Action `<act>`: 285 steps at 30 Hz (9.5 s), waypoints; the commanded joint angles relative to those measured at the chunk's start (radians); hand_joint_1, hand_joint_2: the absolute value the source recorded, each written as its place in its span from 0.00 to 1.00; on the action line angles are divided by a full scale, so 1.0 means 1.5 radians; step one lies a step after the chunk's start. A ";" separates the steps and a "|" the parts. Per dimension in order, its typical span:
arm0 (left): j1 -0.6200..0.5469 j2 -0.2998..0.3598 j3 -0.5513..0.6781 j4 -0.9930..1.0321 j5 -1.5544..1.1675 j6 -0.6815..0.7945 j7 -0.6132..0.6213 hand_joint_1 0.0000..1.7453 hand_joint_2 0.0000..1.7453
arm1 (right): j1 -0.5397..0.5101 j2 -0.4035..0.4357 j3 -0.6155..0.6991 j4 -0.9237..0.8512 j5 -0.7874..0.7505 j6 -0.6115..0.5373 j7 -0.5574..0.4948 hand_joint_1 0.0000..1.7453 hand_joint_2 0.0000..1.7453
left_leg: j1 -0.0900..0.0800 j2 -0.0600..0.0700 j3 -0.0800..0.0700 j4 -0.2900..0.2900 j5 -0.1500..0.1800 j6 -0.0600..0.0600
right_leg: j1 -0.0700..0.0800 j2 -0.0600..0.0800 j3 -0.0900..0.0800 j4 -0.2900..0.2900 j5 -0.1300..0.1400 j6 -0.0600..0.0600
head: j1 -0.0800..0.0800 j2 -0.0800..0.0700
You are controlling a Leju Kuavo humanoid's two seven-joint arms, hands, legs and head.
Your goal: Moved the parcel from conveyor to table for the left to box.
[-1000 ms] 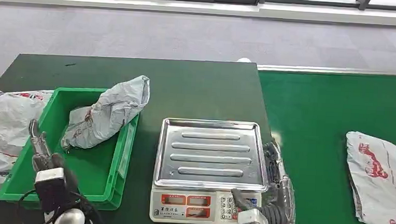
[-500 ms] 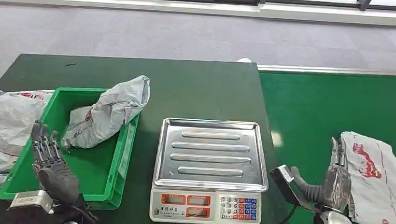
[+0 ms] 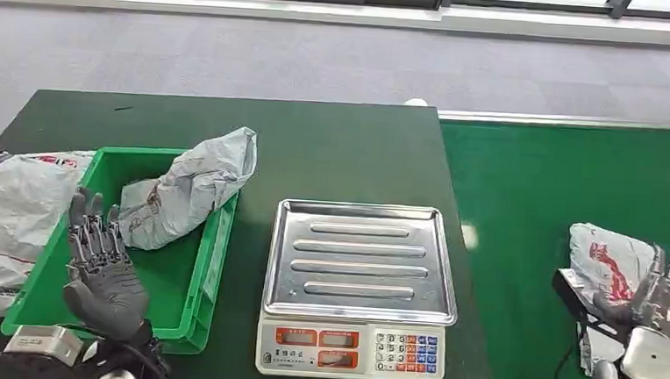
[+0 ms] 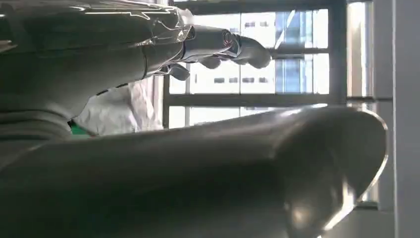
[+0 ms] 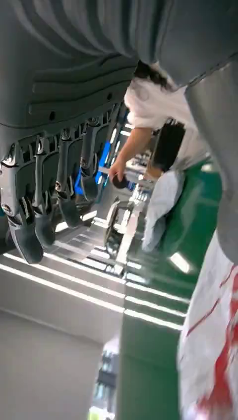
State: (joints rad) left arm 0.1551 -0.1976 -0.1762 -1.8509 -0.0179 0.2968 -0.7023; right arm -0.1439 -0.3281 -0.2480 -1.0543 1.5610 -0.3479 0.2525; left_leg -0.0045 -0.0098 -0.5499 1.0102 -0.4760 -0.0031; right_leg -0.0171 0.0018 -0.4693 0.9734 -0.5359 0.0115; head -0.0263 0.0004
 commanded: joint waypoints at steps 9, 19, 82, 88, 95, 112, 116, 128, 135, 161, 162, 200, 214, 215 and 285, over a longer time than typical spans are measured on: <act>-0.046 0.002 0.033 0.086 -0.020 0.016 0.003 0.00 0.00 | -0.206 0.051 -0.070 0.402 -0.037 0.005 -0.100 0.00 1.00 | 0.001 0.005 0.001 -0.002 0.001 -0.001 | 0.001 0.004 -0.001 -0.001 0.001 -0.001 | 0.000 0.000; -0.046 0.002 0.033 0.086 -0.020 0.016 0.003 0.00 0.00 | -0.206 0.051 -0.070 0.402 -0.037 0.005 -0.100 0.00 1.00 | 0.001 0.004 -0.001 -0.002 0.001 -0.001 | 0.001 0.003 -0.002 -0.001 0.002 -0.001 | 0.000 0.000; -0.011 -0.014 0.079 0.082 -0.010 0.006 0.003 0.00 0.00 | -0.043 0.203 0.051 0.013 -0.243 -0.022 -0.266 1.00 1.00 | 0.009 0.010 0.011 0.001 -0.010 0.003 | 0.009 0.009 0.017 -0.012 -0.001 0.001 | 0.000 0.000; -0.019 -0.013 0.083 0.089 -0.003 -0.004 0.003 0.00 0.00 | -0.022 0.204 0.046 0.002 -0.266 -0.027 -0.280 1.00 1.00 | 0.010 0.000 0.013 0.002 -0.010 0.003 | 0.010 0.000 0.022 -0.012 -0.004 0.001 | 0.000 0.000; -0.022 -0.015 0.085 0.092 -0.004 -0.010 0.003 0.00 0.00 | -0.014 0.209 0.047 -0.009 -0.274 -0.030 -0.283 1.00 1.00 | 0.009 0.001 0.010 0.000 -0.009 0.003 | 0.009 0.001 0.018 -0.012 -0.003 0.000 | 0.000 0.000; -0.076 -0.018 0.074 0.151 -0.004 -0.028 0.003 0.00 0.00 | -0.041 0.239 0.122 -0.236 -0.479 -0.057 -0.480 1.00 1.00 | 0.008 0.002 0.007 0.002 -0.009 0.003 | 0.008 0.001 0.014 -0.009 -0.004 0.000 | 0.000 0.000; -0.083 -0.014 0.074 0.157 0.000 -0.028 0.003 0.00 0.00 | -0.080 0.263 0.196 -0.241 -0.477 -0.056 -0.476 1.00 1.00 | 0.007 0.006 0.007 0.002 -0.008 0.001 | 0.007 0.005 0.011 -0.006 -0.003 0.000 | 0.000 0.000; -0.080 -0.027 0.069 0.162 -0.009 -0.026 0.003 0.00 0.00 | -0.123 0.288 0.351 -0.164 -0.556 0.032 -0.422 1.00 1.00 | 0.008 0.005 0.007 0.001 -0.006 0.000 | 0.007 0.005 0.010 -0.005 -0.003 0.000 | 0.000 0.000; -0.086 -0.026 0.064 0.170 -0.011 -0.008 0.003 0.00 0.00 | -0.141 0.321 0.392 -0.004 -0.596 0.117 -0.396 1.00 1.00 | 0.008 0.004 0.007 0.000 -0.006 -0.001 | 0.008 0.004 0.010 -0.005 -0.003 0.000 | 0.000 0.000; -0.047 -0.017 0.040 0.146 -0.020 0.027 0.003 0.00 0.00 | -0.079 0.308 0.466 0.047 -0.623 0.170 -0.367 0.00 1.00 | 0.008 0.001 0.006 0.000 -0.004 -0.001 | 0.007 0.000 0.009 -0.006 -0.003 -0.002 | 0.000 0.000; -0.044 -0.013 0.037 0.143 -0.020 0.029 0.003 0.00 0.00 | -0.065 0.302 0.463 0.021 -0.631 0.168 -0.373 0.00 1.00 | 0.008 0.001 0.007 0.001 -0.005 -0.001 | 0.008 0.000 0.010 -0.005 -0.004 -0.002 | 0.000 0.000; -0.134 0.056 -0.082 0.159 -0.302 0.139 0.103 0.00 0.00 | 0.271 0.281 0.305 -0.522 -0.829 0.175 -0.634 0.00 1.00 | 0.007 -0.003 0.001 0.002 -0.005 -0.001 | 0.007 -0.004 0.005 -0.004 -0.005 -0.002 | 0.000 0.000; -0.520 0.057 -0.228 0.753 -0.597 -0.078 0.249 0.00 1.00 | 0.238 0.188 0.397 -0.607 -0.919 0.106 -0.634 0.00 1.00 | 0.008 -0.003 0.003 0.002 -0.003 -0.001 | 0.007 -0.003 0.007 -0.004 -0.002 -0.002 | 0.000 0.000; -0.534 0.057 -0.245 0.786 -0.610 -0.102 0.247 0.00 1.00 | 0.236 0.188 0.395 -0.605 -0.922 0.103 -0.634 0.00 1.00 | 0.007 -0.002 0.002 0.001 -0.002 -0.001 | 0.007 -0.003 0.005 -0.004 -0.001 -0.002 | 0.000 0.000; -0.218 0.107 -0.096 0.138 -0.584 0.268 0.212 1.00 1.00 | 0.286 0.218 0.371 -0.629 -0.920 0.093 -0.634 0.00 1.00 | 0.007 0.006 0.007 -0.001 -0.004 -0.003 | 0.007 0.005 0.007 -0.001 -0.003 -0.005 | 0.000 0.000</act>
State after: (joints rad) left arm -0.4432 -0.0694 -0.5511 -1.0524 -0.9792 0.5663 -0.2533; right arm 0.2521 -0.0069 0.2934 -2.0031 0.1690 -0.1831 -0.7004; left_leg 0.0067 -0.0068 -0.5381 1.0110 -0.4813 -0.0069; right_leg -0.0060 0.0049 -0.4553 0.9724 -0.5406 0.0041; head -0.0263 0.0004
